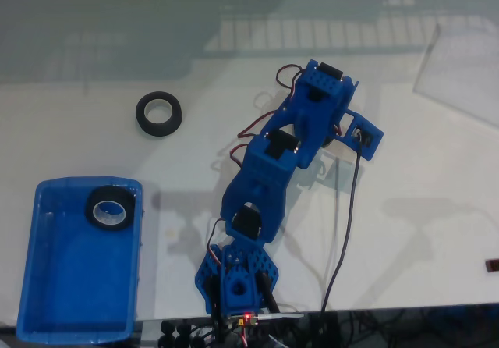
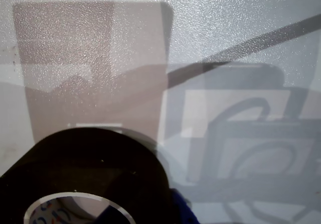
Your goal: Grasp all tape and put them in the bin.
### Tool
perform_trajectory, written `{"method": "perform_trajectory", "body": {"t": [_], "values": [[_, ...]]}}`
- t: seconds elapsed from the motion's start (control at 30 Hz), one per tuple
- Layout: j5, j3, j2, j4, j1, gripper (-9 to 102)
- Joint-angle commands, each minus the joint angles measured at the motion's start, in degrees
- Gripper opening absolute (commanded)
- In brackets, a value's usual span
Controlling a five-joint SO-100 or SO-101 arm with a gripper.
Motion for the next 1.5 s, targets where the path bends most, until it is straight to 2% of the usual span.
{"method": "perform_trajectory", "body": {"t": [0.0, 0.23, 0.47, 0.73, 0.93, 1.27, 1.47], "values": [[0.7, -1.1, 2.9, 0.0, -0.9, 0], [3.0, -0.2, 18.5, 3.9, -6.4, 0], [3.3, 4.0, 38.9, 7.5, -20.1, 0], [3.3, 11.7, 58.4, 9.8, -45.8, 0], [2.7, 16.9, 68.1, 10.6, -71.2, 0], [4.7, 20.3, 67.6, 11.4, -108.9, 0], [6.1, 27.2, 65.9, 8.5, -121.0, 0]]}}
